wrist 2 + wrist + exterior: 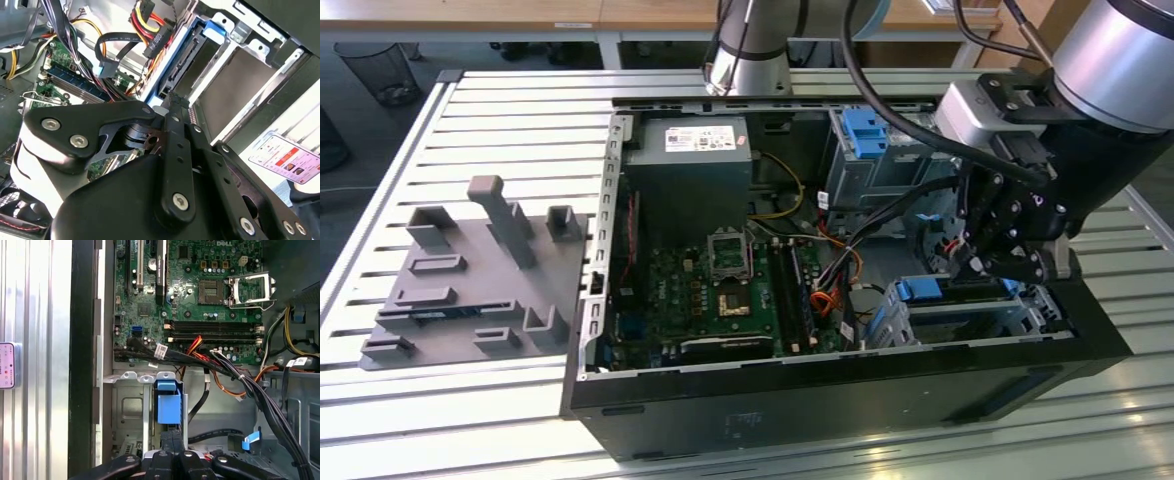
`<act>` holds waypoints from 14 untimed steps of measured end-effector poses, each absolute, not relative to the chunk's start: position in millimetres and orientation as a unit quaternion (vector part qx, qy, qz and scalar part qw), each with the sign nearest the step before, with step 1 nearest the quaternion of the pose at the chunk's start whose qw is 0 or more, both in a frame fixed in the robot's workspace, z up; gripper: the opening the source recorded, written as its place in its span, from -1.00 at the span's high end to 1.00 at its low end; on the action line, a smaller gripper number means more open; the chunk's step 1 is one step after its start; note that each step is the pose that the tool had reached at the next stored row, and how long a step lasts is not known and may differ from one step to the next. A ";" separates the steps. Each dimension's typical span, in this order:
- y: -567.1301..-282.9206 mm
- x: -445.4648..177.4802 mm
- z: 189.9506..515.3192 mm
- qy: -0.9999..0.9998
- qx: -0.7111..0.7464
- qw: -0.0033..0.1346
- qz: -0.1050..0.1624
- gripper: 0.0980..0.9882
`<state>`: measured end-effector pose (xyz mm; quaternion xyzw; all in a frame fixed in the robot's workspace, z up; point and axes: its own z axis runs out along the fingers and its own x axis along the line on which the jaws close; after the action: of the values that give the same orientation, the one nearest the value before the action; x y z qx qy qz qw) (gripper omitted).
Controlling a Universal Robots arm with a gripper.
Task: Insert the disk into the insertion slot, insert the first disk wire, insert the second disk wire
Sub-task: 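Insert the first disk wire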
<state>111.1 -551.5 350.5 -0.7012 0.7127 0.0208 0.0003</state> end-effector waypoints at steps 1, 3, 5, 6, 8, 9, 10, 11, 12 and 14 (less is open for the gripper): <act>-551.0 112.2 350.5 0.713 -0.701 0.000 0.021 0.98; -550.4 113.1 350.5 0.713 -0.701 0.000 0.021 0.98; -550.3 113.3 350.5 0.713 -0.701 0.000 0.021 0.98; -550.1 113.6 350.5 0.713 -0.701 0.000 0.021 0.98; -550.0 114.1 350.5 0.713 -0.701 0.000 0.021 0.98; -550.0 114.8 350.5 0.713 -0.701 0.000 0.021 0.98; -550.0 114.9 350.5 0.713 -0.701 0.000 0.021 0.98; -550.0 114.9 350.6 0.713 -0.701 0.000 0.021 0.98; -550.0 115.0 350.6 0.713 -0.701 0.000 0.021 0.98; -550.0 116.1 350.6 0.713 -0.701 0.000 0.021 0.98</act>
<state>116.1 -550.0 350.6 -0.7012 0.7127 0.0208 0.0003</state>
